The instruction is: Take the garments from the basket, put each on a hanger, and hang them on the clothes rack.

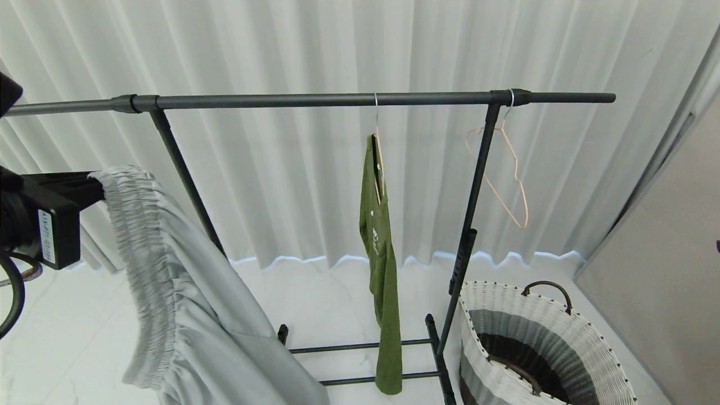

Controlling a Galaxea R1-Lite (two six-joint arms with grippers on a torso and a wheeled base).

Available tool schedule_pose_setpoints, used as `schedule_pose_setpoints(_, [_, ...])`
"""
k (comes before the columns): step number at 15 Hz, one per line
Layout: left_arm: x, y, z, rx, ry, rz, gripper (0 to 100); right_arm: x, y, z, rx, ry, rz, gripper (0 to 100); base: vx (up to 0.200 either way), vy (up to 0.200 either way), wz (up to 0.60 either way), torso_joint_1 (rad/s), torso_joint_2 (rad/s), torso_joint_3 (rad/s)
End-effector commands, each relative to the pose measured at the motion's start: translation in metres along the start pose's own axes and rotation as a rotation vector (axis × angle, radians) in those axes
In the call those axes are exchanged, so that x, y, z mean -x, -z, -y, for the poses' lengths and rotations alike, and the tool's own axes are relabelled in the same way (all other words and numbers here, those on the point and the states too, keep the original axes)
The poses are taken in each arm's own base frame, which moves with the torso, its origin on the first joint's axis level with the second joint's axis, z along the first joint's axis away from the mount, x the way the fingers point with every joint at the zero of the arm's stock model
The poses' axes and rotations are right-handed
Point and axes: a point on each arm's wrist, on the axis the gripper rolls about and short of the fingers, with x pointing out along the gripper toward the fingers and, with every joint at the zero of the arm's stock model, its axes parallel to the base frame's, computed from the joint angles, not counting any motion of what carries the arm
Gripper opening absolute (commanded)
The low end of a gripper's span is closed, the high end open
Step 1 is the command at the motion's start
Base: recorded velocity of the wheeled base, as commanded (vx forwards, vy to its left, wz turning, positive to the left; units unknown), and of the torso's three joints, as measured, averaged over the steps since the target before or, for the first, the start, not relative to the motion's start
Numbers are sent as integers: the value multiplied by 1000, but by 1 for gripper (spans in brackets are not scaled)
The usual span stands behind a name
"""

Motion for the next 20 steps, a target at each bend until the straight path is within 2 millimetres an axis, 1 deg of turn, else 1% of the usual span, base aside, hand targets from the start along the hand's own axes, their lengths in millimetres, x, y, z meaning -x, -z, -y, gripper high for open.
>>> schedule_pose_setpoints(1, [-1,0,0,0,-1,-3,0,0,-1,0,0,-20,15,100,0,0,0,0,0,0])
schedule_pose_setpoints(3, [0,0,0,-1,-2,-3,0,-2,-4,-1,-3,-38,37,100,0,0,0,0,0,0])
schedule_pose_setpoints(6, [-1,1,0,-1,-1,-6,0,-7,-8,-1,-4,-75,68,100,200,0,0,-7,-1,5])
schedule_pose_setpoints(10, [-2,1,0,0,0,-8,0,-14,-9,-4,-3,-125,63,100,200,0,0,6,4,0])
schedule_pose_setpoints(13, [-4,1,1,0,4,-13,0,-22,-11,-14,6,-188,45,100,200,0,0,4,1,-1])
schedule_pose_setpoints(15, [-4,1,1,0,4,-13,0,-35,-14,-23,-6,-226,29,100,200,0,0,5,5,0])
schedule_pose_setpoints(17, [-3,1,1,-1,4,-11,0,-53,-20,-33,-28,-252,35,100,0,0,0,0,0,0])
schedule_pose_setpoints(20, [-3,1,1,-1,6,-8,0,-92,-29,-48,-39,-251,46,100,0,0,0,0,0,0])
